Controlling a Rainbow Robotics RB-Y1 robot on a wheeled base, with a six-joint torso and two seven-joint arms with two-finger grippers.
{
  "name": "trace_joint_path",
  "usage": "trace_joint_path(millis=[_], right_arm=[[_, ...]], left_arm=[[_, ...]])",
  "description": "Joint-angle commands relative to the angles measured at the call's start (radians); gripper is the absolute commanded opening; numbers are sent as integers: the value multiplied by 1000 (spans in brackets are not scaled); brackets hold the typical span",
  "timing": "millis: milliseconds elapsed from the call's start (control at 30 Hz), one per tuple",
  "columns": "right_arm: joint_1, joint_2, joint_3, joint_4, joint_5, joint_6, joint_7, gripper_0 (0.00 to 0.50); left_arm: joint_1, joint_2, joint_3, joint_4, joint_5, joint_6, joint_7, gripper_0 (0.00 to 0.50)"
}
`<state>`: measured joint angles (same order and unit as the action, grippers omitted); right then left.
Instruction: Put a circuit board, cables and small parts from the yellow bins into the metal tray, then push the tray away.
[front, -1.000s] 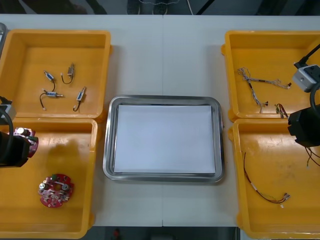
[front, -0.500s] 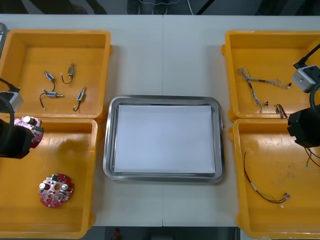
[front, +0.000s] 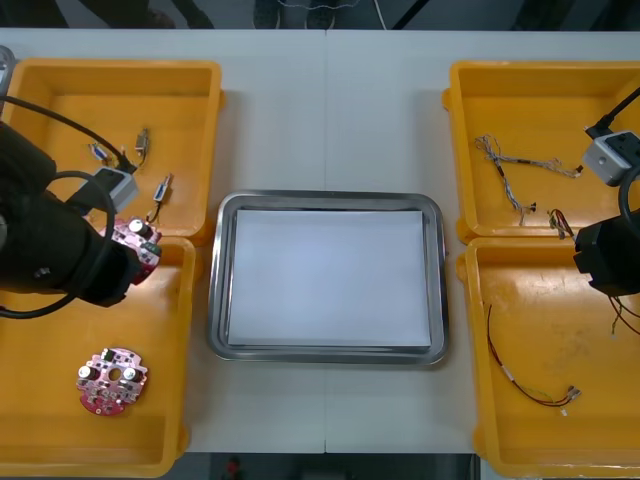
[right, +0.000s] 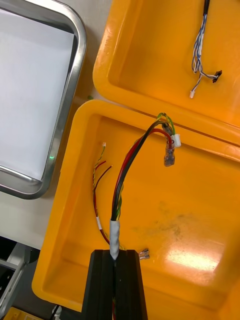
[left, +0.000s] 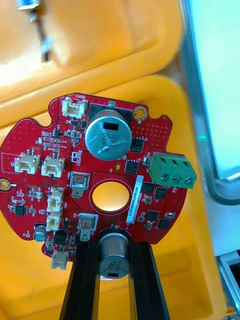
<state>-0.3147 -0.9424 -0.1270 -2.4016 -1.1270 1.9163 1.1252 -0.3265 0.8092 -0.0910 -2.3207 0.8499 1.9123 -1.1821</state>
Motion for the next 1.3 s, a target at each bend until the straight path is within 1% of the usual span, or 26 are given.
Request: trace_joint_path(millis=[33, 133, 167, 200, 233, 333, 367, 533, 567, 733, 800, 900, 1000, 1167, 1300], right_arm=[[-26, -38, 9, -13, -4, 4, 34, 0], [-26, -38, 9, -13, -4, 4, 34, 0], [-26, -38, 9, -13, -4, 4, 34, 0], [-26, -38, 9, -13, -4, 4, 34, 0], [-26, -38, 9, -13, -4, 4, 34, 0], [-26, -38, 9, -13, -2, 4, 36, 0], [-26, -38, 9, -13, -2, 4, 36, 0], [-26, -38, 9, -13, -2, 4, 34, 0], [-26, -38, 9, -13, -4, 4, 31, 0], [-26, -38, 9, -13, -4, 4, 31, 0], [-26, -38, 9, -11, -4, 4, 31, 0], [-26, -38, 9, -13, -5, 4, 30, 0], [-26, -38, 9, -13, -5, 4, 30, 0], [-26, -38, 9, -13, -5, 4, 28, 0], [-26, -38, 9, -13, -7, 4, 28, 0]], left_arm=[[-114, 27, -92, -32, 24, 8, 75, 0], [-151, 18, -136, -32, 32, 8, 113, 0], [-180, 8, -171, -32, 37, 8, 137, 0], [-180, 8, -171, -32, 37, 8, 137, 0], [-204, -4, -204, -32, 40, 8, 167, 0], [-230, -22, -239, -31, 40, 8, 193, 0], [-252, -35, -265, -32, 40, 8, 207, 0], [-286, -64, -309, -26, 40, 8, 222, 0], [-299, -81, -325, -20, 38, 8, 230, 0], [-327, -117, -368, 6, 31, 8, 242, 0], [-339, -137, -395, 24, 14, 8, 243, 0], [-353, -165, -444, 50, -31, 8, 251, 0], [-356, -176, -477, 75, -58, 8, 256, 0], [-356, -196, -562, 113, -127, -41, 272, 0], [-356, -209, -593, 135, -146, -65, 286, 1]])
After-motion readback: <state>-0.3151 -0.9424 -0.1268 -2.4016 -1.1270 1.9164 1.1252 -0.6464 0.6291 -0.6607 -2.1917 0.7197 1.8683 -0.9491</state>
